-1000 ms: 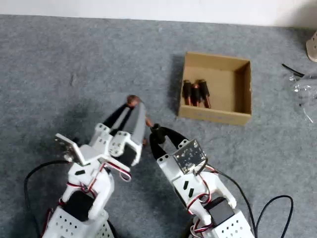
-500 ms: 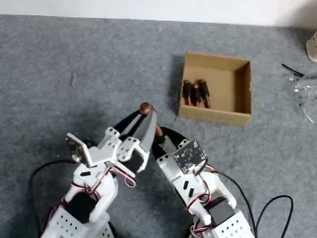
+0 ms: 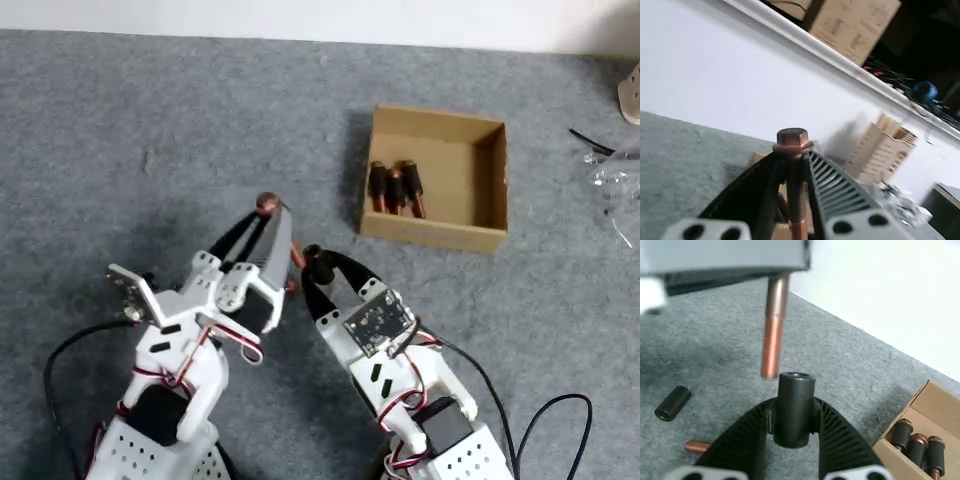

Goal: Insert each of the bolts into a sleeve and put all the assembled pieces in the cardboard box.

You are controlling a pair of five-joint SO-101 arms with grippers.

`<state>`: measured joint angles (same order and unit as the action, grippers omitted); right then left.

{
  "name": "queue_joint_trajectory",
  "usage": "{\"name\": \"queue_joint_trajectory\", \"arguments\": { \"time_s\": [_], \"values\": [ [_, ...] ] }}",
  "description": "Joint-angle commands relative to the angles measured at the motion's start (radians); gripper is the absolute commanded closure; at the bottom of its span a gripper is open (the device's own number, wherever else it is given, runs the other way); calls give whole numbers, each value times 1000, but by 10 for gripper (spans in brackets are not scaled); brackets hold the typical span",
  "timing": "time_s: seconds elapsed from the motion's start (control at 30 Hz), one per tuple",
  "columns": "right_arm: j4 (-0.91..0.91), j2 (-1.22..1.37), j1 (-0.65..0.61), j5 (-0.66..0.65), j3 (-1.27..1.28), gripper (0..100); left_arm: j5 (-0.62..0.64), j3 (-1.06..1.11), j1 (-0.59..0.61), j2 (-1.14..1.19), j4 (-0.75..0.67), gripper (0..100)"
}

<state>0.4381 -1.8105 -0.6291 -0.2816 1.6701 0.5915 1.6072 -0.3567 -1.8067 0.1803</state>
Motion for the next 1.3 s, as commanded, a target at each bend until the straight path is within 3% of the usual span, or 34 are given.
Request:
{"name": "queue_joint_trajectory", "arguments": {
  "time_s": [0.0,0.47,1.27],
  "values": [
    [-41,-10,-10,-20,96,994,14,-79,59,-18,-38,994],
    [-39,-10,-48,-21,96,994,66,-25,-33,-13,-37,994],
    [-74,-10,-67,-17,96,994,72,74,-64,-15,-37,994]
  ]
}}
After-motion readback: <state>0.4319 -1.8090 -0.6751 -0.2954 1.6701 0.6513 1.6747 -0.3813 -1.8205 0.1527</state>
